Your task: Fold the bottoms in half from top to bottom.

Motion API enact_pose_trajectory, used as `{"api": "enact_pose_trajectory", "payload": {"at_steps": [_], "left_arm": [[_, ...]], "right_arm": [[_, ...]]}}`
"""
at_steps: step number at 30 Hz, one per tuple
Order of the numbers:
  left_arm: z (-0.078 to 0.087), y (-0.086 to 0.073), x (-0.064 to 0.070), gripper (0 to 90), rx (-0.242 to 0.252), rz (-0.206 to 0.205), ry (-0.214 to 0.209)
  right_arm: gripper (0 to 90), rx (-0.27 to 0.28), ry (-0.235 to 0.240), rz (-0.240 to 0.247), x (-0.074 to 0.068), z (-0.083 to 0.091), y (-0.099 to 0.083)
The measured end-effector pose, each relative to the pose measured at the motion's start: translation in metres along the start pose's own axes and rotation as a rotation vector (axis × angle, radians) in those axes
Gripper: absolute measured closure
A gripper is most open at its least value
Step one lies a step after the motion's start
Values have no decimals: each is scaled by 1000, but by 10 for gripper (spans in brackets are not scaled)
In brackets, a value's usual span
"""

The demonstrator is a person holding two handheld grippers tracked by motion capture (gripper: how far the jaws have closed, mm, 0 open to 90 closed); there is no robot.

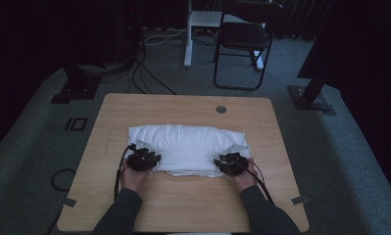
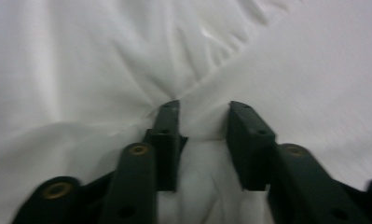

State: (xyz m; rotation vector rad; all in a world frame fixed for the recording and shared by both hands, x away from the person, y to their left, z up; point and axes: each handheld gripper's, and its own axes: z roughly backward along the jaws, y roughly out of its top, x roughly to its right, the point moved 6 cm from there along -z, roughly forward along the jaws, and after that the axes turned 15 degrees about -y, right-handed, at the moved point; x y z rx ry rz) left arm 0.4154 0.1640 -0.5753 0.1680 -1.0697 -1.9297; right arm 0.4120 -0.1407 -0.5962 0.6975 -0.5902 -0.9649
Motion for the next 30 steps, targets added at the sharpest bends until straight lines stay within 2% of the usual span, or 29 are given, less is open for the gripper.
{"api": "enact_pose_trajectory", "payload": {"at_steps": [1, 2, 4, 5, 6, 7, 8, 9, 10, 11, 13, 14, 15, 17, 18, 20, 24, 30], "left_arm": [[13, 10, 0, 516, 75, 14, -17], [21, 14, 1, 465, 117, 5, -4], [36, 20, -2, 391, 162, -15, 44], [41, 20, -7, 359, 162, -13, 80], [43, 19, -13, 316, 151, 4, 104], [44, 16, -19, 276, 140, 28, 110], [44, 16, -19, 251, 140, 28, 110], [41, 9, -31, 216, 95, 58, 121], [41, 9, -31, 191, 95, 58, 121], [36, 0, -39, 186, 71, 70, 140], [32, -7, -47, 135, 49, 112, 132], [32, -7, -47, 117, 49, 112, 132], [28, -10, -50, 102, 36, 131, 132], [28, -10, -50, 90, 36, 131, 132], [23, -12, -52, 73, 11, 134, 164], [21, -14, -56, 25, -6, 146, 179], [17, -19, -61, 7, -24, 181, 173], [15, -19, -58, 18, -36, 151, 176]], "right_arm": [[643, 0, -5, -10, 0, -1, 1], [643, 3, -8, -14, 0, -2, 1], [643, 7, -8, -19, 0, -2, 1], [643, 7, -6, -21, 0, -2, 1], [643, 5, -5, -21, 0, -2, 1], [643, 5, -5, -21, 0, -2, 1], [643, 5, -5, -21, 0, -2, 1], [643, 7, -7, -24, 0, -2, 1], [643, 7, -7, -24, 0, -2, 1], [642, 7, -8, -26, 0, -2, 1], [642, 8, -7, -27, 0, -2, 1], [642, 8, -7, -27, 0, -2, 1], [642, 9, -6, -28, 0, -2, 1], [642, 11, -6, -29, 0, -2, 0], [642, 14, -7, -31, 0, -2, 0], [642, 18, -7, -33, 0, -2, 0], [642, 20, -4, -38, 0, -1, -1], [642, 25, -6, -38, -1, -1, -1]]}}
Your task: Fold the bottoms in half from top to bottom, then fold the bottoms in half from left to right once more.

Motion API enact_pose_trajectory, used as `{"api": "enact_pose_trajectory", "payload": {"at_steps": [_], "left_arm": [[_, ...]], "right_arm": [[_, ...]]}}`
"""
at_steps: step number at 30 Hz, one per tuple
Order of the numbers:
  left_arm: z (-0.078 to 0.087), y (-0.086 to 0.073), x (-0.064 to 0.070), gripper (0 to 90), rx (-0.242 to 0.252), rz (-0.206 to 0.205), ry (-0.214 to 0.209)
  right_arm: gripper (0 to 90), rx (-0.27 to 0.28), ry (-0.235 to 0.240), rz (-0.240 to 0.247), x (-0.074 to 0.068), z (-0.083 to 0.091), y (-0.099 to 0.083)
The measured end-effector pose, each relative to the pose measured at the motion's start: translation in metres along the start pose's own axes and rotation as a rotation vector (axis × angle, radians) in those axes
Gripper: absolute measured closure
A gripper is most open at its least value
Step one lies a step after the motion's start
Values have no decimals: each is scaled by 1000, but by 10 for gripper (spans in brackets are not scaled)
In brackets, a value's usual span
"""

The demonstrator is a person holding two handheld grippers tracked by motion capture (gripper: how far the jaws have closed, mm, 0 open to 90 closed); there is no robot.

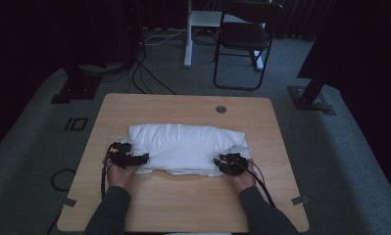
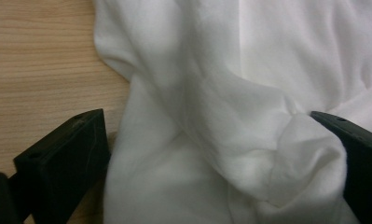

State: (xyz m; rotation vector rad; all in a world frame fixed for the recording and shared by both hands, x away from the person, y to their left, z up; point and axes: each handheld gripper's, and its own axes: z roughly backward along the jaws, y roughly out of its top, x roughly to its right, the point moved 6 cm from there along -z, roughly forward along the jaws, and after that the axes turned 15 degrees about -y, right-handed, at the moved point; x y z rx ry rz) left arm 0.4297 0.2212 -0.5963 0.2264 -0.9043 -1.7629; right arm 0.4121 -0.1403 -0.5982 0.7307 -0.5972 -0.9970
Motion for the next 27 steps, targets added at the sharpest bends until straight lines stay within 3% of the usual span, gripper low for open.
{"api": "enact_pose_trajectory", "payload": {"at_steps": [9, 10, 11, 14, 22, 27], "left_arm": [[3, 1, 13, 397, 6, -4, -60], [3, 1, 14, 397, 4, -11, -65], [3, 1, 15, 497, 7, -9, -76], [2, 0, 17, 591, 14, -17, -80], [2, -1, 17, 737, 20, -16, -105], [2, 0, 16, 763, 31, -9, -122]], "right_arm": [[642, 9, -3, -3, 0, 0, -1], [642, 9, -1, -4, 0, 0, -1], [642, 10, 0, -4, 0, 0, -1], [642, 12, 2, -7, 0, 0, -1], [642, 17, 2, -6, 0, 0, -1], [641, 15, 3, -9, 0, 0, -1]]}}
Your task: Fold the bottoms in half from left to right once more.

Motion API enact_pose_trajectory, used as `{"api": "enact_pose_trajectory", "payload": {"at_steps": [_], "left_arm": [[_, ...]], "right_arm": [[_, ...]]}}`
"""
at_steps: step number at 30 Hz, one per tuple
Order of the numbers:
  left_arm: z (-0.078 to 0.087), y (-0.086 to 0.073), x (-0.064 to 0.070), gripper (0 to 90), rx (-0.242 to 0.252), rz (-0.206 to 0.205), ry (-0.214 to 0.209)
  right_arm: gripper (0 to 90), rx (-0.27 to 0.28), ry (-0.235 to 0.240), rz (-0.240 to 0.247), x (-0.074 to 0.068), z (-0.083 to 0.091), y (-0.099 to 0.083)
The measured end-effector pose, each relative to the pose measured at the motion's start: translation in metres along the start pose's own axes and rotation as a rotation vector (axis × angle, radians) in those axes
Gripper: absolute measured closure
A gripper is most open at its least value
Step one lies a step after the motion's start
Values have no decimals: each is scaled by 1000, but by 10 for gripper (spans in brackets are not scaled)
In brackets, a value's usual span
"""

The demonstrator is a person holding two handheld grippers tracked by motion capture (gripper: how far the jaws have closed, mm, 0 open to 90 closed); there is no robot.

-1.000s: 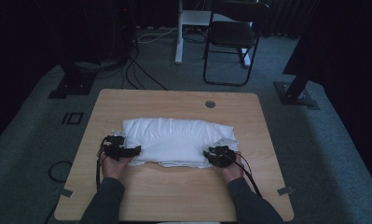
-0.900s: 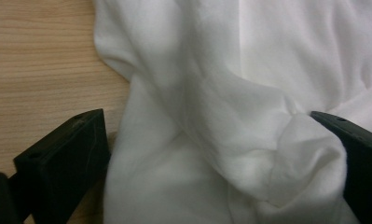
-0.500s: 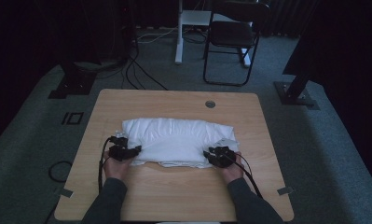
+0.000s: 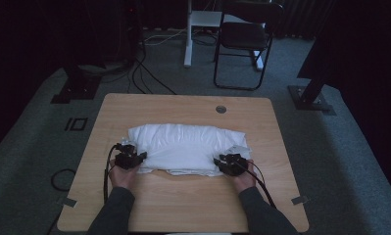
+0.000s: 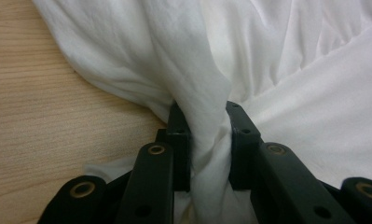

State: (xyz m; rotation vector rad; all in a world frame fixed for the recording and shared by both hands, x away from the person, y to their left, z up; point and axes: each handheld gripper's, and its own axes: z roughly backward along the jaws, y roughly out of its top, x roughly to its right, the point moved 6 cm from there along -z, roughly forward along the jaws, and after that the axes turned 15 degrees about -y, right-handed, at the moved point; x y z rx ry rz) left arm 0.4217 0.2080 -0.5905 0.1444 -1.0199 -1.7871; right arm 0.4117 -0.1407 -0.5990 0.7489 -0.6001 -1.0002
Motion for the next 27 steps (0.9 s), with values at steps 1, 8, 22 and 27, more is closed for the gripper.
{"api": "enact_pose_trajectory", "payload": {"at_steps": [1, 8, 22, 27], "left_arm": [[1, 1, 0, 768, 14, 7, -9], [8, 7, 1, 790, 65, -11, -25], [28, 20, 7, 797, 144, -42, -45], [41, 35, 17, 799, 194, -75, -63]], "right_arm": [[641, -1, 0, -1, 0, 0, 0], [632, -1, 8, -6, 1, 0, 0], [490, 130, 43, -19, -9, 25, 41], [488, 128, 83, 31, -34, 17, 55]]}}
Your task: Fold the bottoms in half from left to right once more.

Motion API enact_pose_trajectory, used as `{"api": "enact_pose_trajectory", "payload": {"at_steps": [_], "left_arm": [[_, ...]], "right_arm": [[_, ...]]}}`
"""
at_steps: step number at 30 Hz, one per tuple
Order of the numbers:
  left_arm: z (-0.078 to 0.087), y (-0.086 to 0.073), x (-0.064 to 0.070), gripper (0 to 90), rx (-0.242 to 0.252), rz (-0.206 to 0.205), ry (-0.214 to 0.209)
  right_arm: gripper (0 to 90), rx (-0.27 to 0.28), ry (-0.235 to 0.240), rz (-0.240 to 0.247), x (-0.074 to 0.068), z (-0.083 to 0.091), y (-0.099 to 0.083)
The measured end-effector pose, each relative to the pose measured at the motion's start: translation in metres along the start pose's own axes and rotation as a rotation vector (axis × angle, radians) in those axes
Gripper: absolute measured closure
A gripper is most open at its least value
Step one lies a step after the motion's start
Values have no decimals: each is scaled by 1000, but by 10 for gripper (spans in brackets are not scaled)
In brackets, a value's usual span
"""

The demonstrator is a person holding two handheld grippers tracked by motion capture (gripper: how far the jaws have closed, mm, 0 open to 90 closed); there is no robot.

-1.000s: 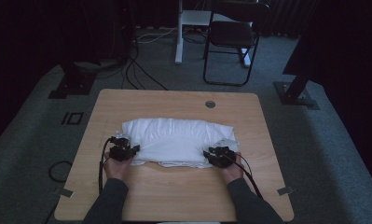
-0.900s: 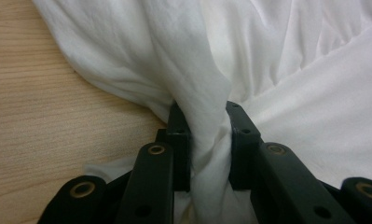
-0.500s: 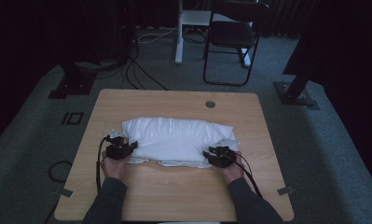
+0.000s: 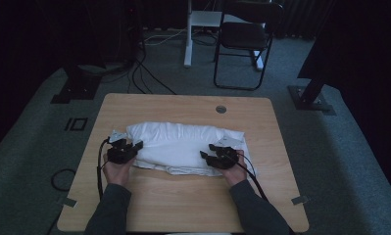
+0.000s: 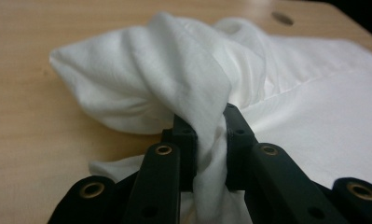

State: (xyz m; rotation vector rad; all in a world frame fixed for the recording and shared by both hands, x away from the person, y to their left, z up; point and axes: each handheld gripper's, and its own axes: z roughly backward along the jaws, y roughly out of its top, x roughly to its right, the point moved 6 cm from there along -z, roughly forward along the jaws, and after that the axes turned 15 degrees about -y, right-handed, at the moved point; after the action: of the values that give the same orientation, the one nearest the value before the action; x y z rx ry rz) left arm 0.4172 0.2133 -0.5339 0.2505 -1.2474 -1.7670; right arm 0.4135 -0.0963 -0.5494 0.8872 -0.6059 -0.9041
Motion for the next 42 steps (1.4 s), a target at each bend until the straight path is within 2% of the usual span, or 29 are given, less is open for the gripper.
{"api": "enact_pose_trajectory", "payload": {"at_steps": [4, 5, 7, 8, 9, 11, 12, 14, 19, 23, 28, 37, 40, 42], "left_arm": [[7, 12, 9, 800, 33, -26, -19], [7, 12, 9, 801, 33, -26, -19], [10, 22, 18, 801, 54, -47, -42], [10, 22, 18, 802, 54, -47, -42], [11, 30, 25, 802, 64, -68, -50], [11, 30, 25, 802, 64, -68, -50], [12, 40, 34, 802, 78, -92, -67], [10, 47, 42, 804, 84, -113, -76], [6, 62, 57, 804, 96, -153, -96], [5, 71, 65, 805, 104, -172, -108], [3, 79, 75, 805, 108, -201, -128], [-13, 90, 101, 805, 85, -266, -174], [-20, 89, 110, 805, 69, -295, -187], [-25, 87, 112, 805, 51, -297, -183]], "right_arm": [[488, -45, 15, -2, -11, -17, -5], [488, -67, 12, 12, -13, -21, -9], [488, -109, 11, 42, -17, -29, -16], [488, -109, 11, 42, -17, -29, -16], [491, -132, 24, 60, -20, -35, -20], [491, -135, 29, 56, -21, -36, -20], [491, -135, 29, 56, -21, -36, -20], [495, -149, 33, 58, -23, -38, -21], [510, -156, 16, 52, -28, -42, -21], [521, -151, 15, 62, -36, -47, -18], [526, -135, 13, 49, -48, -53, -15], [527, -102, 10, 39, -67, -58, -11], [526, -102, 27, 45, -71, -60, -9], [521, -107, 47, 40, -70, -59, -8]]}}
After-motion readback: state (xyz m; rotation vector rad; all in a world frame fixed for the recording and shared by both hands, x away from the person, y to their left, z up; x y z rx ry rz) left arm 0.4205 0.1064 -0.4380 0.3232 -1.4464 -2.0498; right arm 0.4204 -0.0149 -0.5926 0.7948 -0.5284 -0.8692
